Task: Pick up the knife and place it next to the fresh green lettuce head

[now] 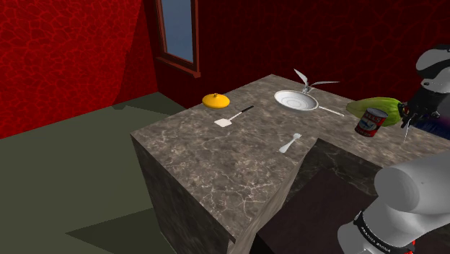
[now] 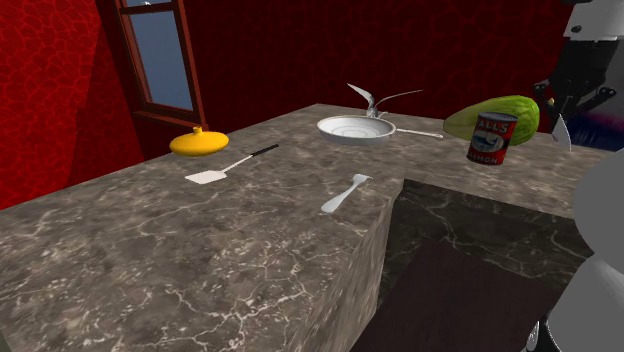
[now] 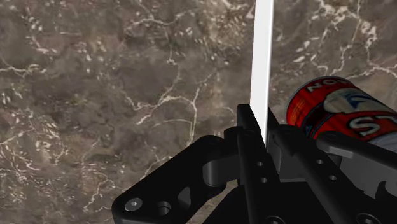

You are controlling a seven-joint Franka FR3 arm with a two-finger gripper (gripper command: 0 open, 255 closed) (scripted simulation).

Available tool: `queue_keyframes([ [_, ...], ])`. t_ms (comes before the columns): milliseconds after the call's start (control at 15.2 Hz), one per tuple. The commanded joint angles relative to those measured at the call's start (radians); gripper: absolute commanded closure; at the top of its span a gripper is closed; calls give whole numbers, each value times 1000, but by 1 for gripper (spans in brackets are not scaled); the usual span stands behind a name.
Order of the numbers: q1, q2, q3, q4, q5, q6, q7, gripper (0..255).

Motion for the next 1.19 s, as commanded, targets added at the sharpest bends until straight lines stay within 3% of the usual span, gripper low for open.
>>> queue_keyframes([
  [0, 2, 12, -9, -17, 0, 30, -2, 255],
  [1122, 44, 163, -102, -126, 50, 276, -51, 255],
])
